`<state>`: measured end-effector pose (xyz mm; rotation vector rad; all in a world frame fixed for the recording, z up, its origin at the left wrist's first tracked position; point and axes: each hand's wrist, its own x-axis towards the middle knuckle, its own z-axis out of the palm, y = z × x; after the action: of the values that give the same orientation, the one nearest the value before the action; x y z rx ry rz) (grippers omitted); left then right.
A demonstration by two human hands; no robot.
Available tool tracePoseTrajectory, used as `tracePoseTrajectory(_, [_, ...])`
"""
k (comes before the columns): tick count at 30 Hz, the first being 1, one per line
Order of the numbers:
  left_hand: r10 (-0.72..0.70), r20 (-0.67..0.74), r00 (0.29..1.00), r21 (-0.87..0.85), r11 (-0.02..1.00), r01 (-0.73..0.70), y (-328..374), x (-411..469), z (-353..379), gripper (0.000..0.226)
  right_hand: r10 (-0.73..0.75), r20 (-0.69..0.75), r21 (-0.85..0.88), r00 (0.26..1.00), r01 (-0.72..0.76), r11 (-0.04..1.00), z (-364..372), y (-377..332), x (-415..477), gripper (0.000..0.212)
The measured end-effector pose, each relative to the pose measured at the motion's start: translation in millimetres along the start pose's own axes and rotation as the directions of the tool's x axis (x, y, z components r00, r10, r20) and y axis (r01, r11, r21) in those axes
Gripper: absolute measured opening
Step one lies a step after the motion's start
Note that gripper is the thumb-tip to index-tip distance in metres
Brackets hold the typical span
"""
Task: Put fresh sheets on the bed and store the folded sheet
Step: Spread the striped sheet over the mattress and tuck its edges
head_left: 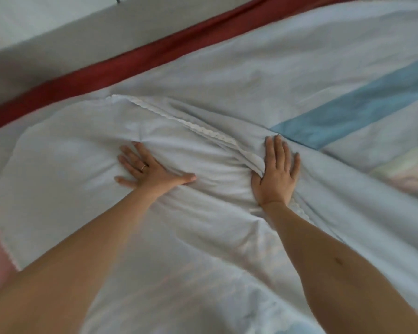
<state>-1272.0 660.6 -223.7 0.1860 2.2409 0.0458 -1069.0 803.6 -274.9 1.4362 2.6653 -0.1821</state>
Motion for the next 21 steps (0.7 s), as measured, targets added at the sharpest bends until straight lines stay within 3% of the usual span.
tracePoseTrajectory(9, [-0.065,0.179,0.982,0.080,0.996,0.051,4.2,12.0,-10.8,0.169,0.002,0.040,-0.039,0.999,0.000,0.999,-0.2,-0.5,6.4,0.082])
tracePoseTrajectory(21, [-0.093,0.208,0.974,0.102,0.992,0.073,6.0,22.0,-12.7,0.167,-0.034,0.007,0.031,0.999,0.034,0.999,3.2,2.3,10.0,0.073])
